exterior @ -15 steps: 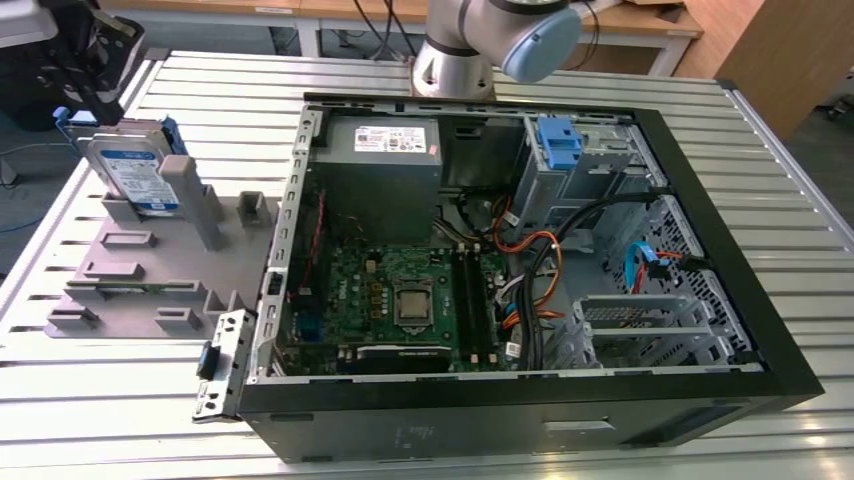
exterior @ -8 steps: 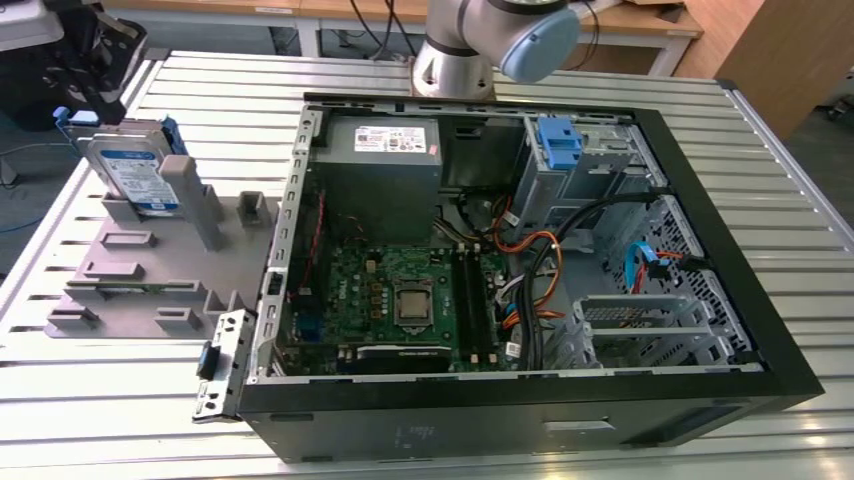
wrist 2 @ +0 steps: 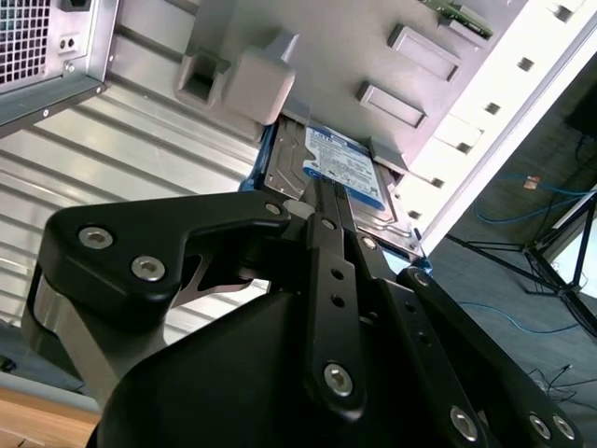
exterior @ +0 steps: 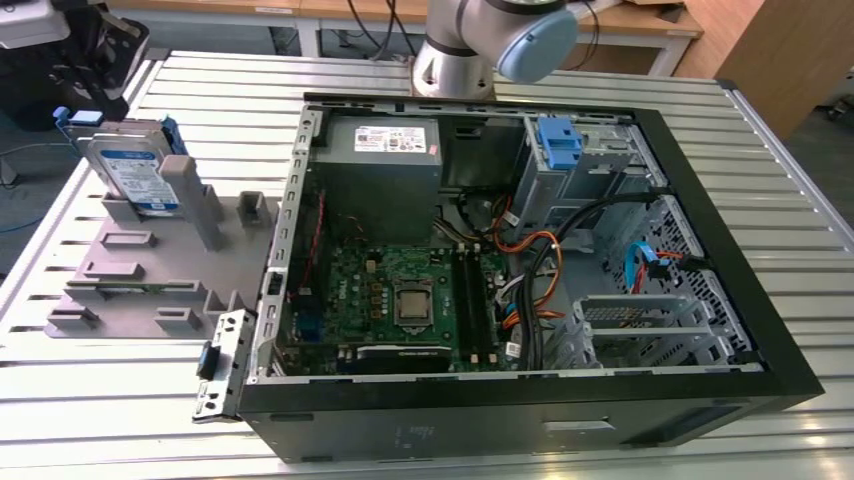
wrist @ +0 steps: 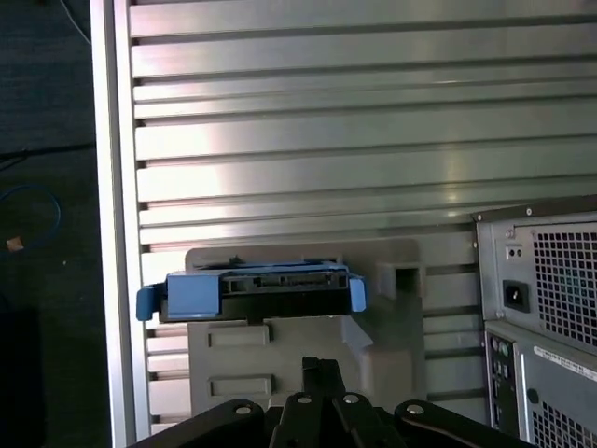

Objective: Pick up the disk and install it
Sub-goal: 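Reach for the disk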

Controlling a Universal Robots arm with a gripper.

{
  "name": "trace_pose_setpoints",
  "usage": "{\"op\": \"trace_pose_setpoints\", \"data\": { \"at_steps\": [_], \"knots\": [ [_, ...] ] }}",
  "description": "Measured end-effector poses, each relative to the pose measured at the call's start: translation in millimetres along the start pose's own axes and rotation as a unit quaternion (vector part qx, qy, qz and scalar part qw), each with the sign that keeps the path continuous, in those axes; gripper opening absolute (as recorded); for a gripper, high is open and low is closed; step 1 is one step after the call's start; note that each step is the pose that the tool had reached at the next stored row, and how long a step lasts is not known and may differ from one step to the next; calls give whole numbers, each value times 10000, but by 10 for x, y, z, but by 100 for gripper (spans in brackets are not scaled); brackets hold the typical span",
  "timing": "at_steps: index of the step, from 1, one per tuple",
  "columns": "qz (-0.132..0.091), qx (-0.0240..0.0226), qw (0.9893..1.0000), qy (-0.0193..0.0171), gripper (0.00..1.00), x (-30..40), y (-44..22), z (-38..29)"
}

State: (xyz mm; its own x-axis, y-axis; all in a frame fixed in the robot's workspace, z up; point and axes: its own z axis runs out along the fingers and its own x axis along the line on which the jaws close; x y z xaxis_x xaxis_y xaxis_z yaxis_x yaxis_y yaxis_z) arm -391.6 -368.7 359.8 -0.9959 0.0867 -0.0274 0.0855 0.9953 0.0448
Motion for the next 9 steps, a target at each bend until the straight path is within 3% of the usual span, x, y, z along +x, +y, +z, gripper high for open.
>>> {"op": "trace_pose_setpoints", "data": {
  "at_steps": [9],
  "knots": [
    [54, 2, 10000, -2, 11, 103, 128, 52]
  ]
}}
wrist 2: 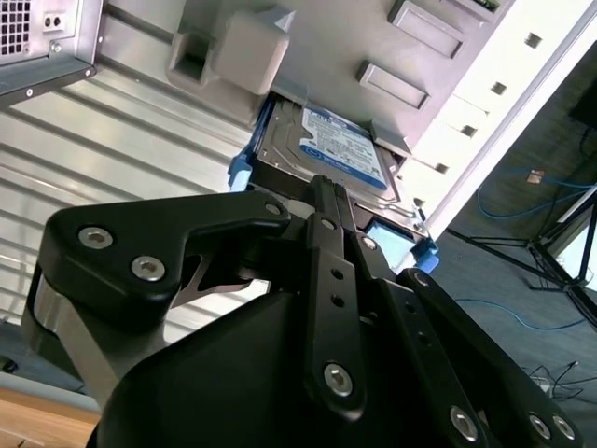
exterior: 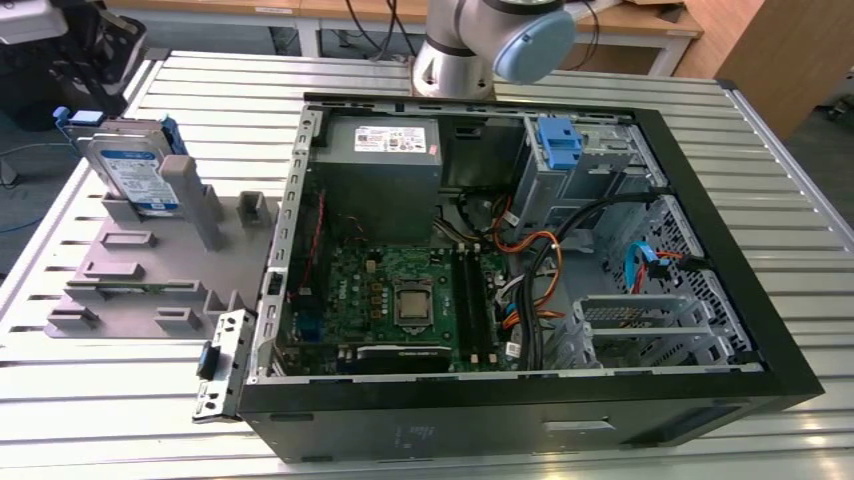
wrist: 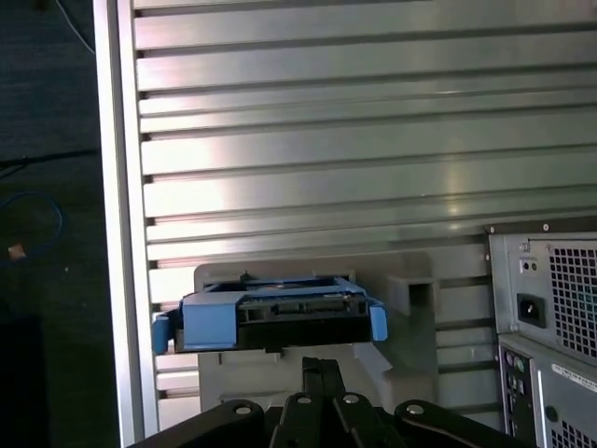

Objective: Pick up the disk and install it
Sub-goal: 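Reach for the disk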

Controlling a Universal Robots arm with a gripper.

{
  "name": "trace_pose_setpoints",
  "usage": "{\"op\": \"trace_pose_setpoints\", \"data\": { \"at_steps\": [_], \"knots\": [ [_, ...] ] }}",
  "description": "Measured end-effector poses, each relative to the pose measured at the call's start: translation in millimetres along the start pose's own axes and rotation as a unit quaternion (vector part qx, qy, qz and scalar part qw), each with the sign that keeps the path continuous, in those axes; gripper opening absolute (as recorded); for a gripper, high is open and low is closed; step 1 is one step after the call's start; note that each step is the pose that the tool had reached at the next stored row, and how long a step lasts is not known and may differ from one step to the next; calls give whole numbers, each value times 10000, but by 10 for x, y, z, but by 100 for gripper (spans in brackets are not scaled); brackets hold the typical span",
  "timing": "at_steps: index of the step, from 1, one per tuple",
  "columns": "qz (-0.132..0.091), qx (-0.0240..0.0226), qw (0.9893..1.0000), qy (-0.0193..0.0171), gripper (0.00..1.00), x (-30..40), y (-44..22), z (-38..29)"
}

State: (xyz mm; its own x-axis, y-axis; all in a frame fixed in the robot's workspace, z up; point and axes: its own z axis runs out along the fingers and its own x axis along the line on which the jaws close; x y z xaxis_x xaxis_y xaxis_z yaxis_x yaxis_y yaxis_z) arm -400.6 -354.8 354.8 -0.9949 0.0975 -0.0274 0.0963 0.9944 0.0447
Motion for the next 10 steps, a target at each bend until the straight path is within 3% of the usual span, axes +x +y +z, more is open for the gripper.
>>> {"op": "trace_pose_setpoints", "data": {
  "at_steps": [10],
  "knots": [
    [65, 6, 10000, -5, 11, 150, 116, 63]
  ]
}}
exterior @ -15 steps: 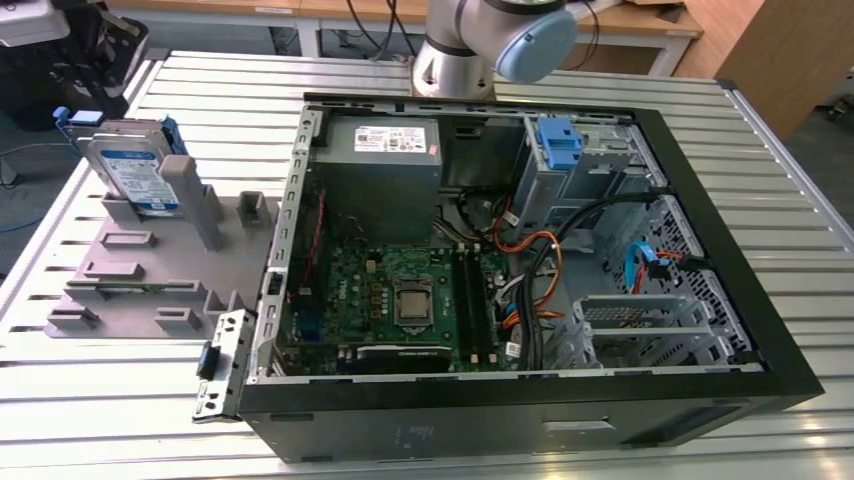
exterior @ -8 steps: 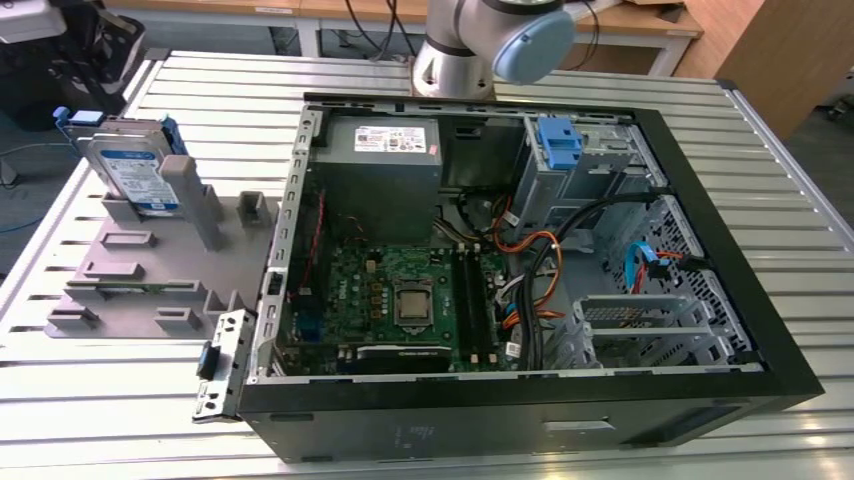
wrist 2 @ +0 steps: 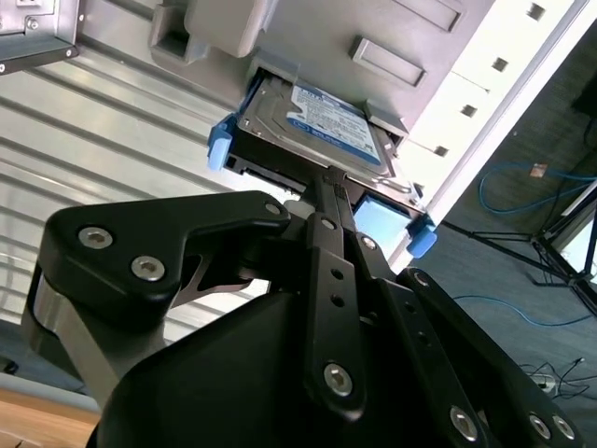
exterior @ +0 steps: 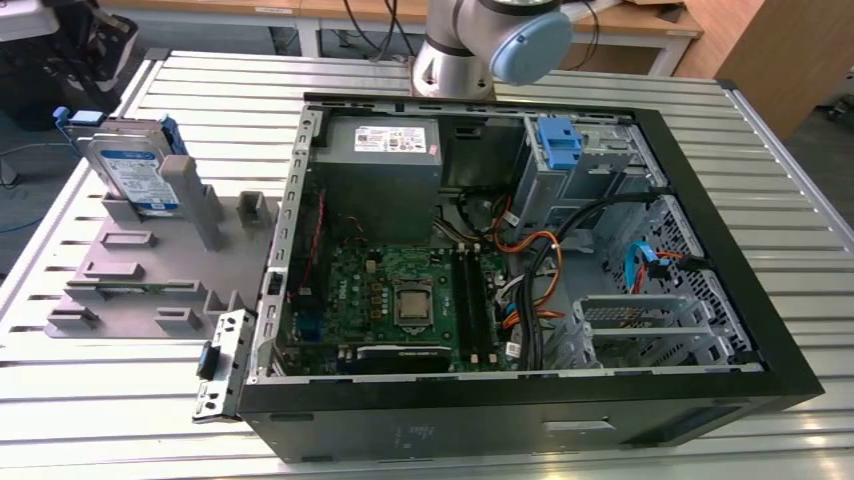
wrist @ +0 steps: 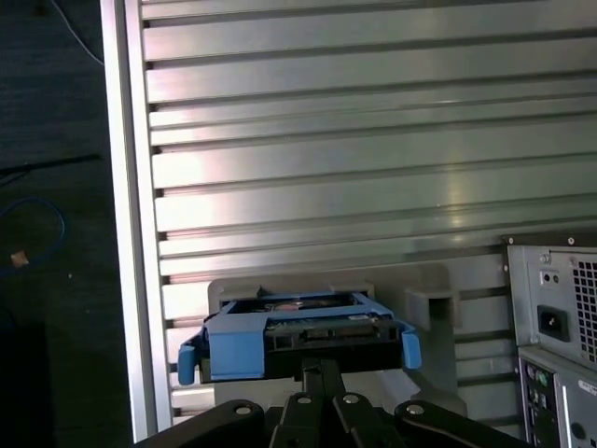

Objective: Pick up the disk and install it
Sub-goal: 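Reach for the disk, then pick up the disk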

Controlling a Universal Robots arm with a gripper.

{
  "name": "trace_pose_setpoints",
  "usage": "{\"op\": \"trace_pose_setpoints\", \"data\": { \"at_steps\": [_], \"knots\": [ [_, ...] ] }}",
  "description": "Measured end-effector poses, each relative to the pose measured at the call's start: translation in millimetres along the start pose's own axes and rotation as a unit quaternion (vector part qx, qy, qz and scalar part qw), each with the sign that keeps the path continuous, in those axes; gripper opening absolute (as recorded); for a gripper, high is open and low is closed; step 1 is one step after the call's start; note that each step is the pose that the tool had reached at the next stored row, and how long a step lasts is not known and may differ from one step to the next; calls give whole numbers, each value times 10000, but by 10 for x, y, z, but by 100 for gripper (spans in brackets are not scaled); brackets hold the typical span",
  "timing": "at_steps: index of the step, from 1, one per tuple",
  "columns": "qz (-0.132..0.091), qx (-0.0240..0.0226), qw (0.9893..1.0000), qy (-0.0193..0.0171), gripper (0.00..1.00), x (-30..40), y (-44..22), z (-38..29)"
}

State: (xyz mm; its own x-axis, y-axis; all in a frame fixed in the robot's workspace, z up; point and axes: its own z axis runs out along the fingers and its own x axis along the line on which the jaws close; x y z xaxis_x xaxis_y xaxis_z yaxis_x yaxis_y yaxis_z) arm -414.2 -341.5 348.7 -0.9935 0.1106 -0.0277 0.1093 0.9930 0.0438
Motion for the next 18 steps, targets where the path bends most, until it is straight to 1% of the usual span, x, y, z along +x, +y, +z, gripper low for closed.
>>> {"op": "trace_pose_setpoints", "data": {
  "at_steps": [2, 7, 18],
  "knots": [
    [24, 17, 10000, -2, 11, 15, 6, 13],
    [31, 56, 10000, -7, 11, 17, 5, 21],
    [31, 66, 10000, -8, 11, 16, 5, 24]
  ]
}}
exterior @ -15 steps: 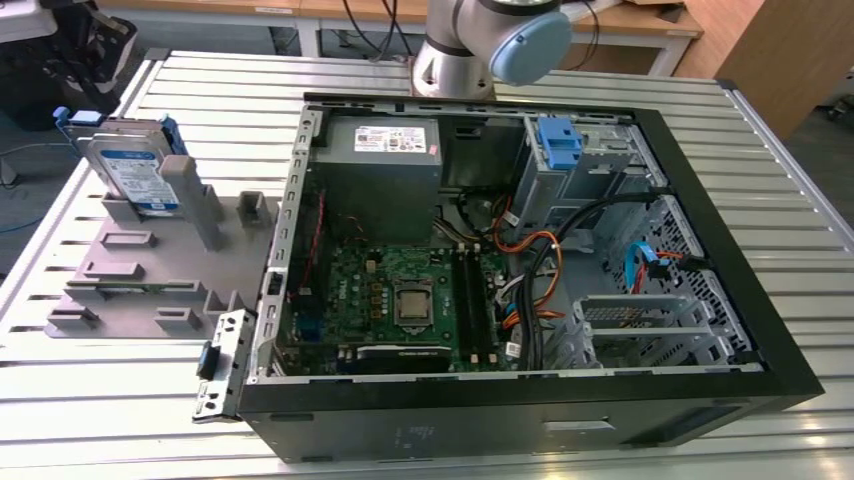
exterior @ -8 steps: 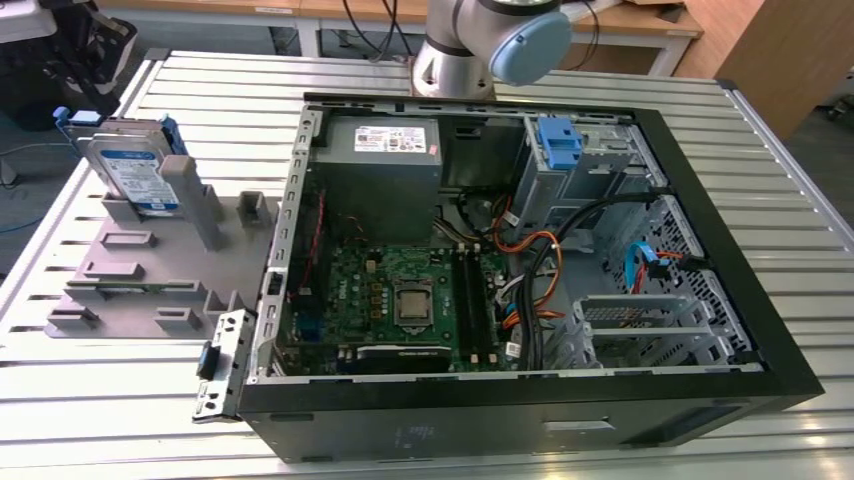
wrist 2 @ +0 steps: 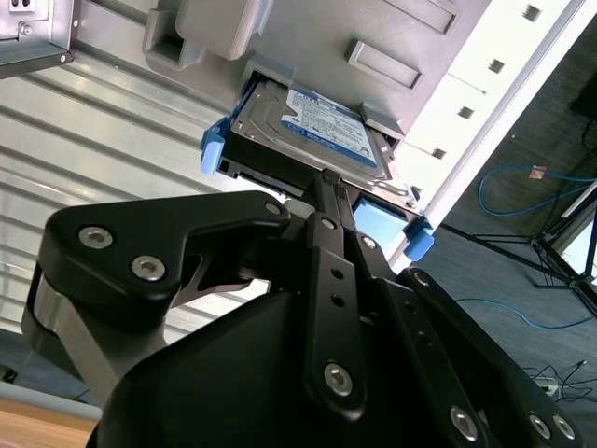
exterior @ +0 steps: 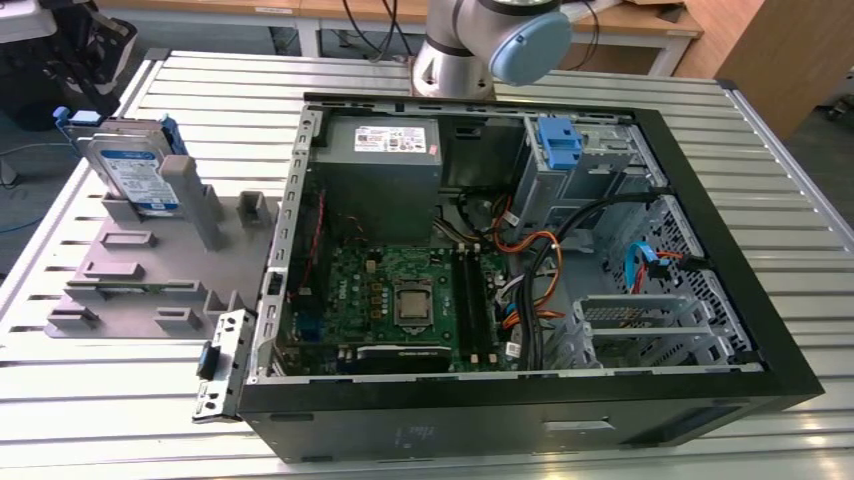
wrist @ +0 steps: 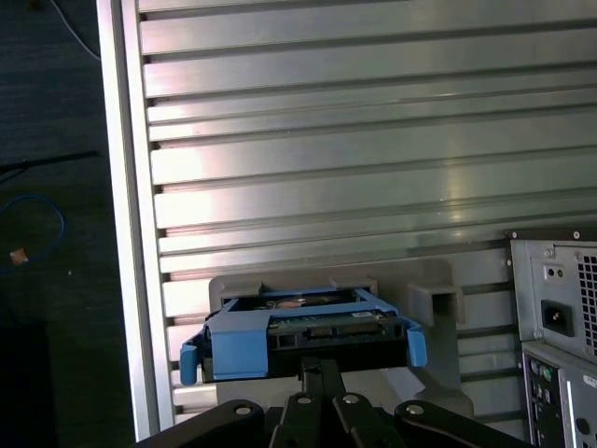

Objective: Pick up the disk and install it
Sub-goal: 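Pick up the disk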

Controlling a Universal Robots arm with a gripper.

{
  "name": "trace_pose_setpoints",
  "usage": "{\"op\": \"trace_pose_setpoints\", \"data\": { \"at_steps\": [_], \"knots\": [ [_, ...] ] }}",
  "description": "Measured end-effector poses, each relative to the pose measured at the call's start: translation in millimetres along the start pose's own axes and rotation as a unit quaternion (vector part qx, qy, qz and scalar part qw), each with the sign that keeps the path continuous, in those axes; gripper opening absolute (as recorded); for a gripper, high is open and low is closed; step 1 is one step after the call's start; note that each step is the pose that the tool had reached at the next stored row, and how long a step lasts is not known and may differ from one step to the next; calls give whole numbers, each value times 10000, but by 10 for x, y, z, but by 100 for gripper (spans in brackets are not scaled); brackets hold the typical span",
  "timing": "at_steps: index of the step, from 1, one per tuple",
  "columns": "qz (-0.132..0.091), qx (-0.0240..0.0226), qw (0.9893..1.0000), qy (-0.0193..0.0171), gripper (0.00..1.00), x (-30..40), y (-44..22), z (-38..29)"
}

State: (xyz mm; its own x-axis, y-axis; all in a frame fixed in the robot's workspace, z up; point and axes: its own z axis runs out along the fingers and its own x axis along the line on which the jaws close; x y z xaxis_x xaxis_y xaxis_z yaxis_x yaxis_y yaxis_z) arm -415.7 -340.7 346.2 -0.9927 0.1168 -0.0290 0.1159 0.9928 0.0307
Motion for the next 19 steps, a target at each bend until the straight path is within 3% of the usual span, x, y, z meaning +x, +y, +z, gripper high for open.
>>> {"op": "trace_pose_setpoints", "data": {
  "at_steps": [19],
  "knots": [
    [-141, -4, 9999, 4, 11, 0, 0, 0]
  ]
}}
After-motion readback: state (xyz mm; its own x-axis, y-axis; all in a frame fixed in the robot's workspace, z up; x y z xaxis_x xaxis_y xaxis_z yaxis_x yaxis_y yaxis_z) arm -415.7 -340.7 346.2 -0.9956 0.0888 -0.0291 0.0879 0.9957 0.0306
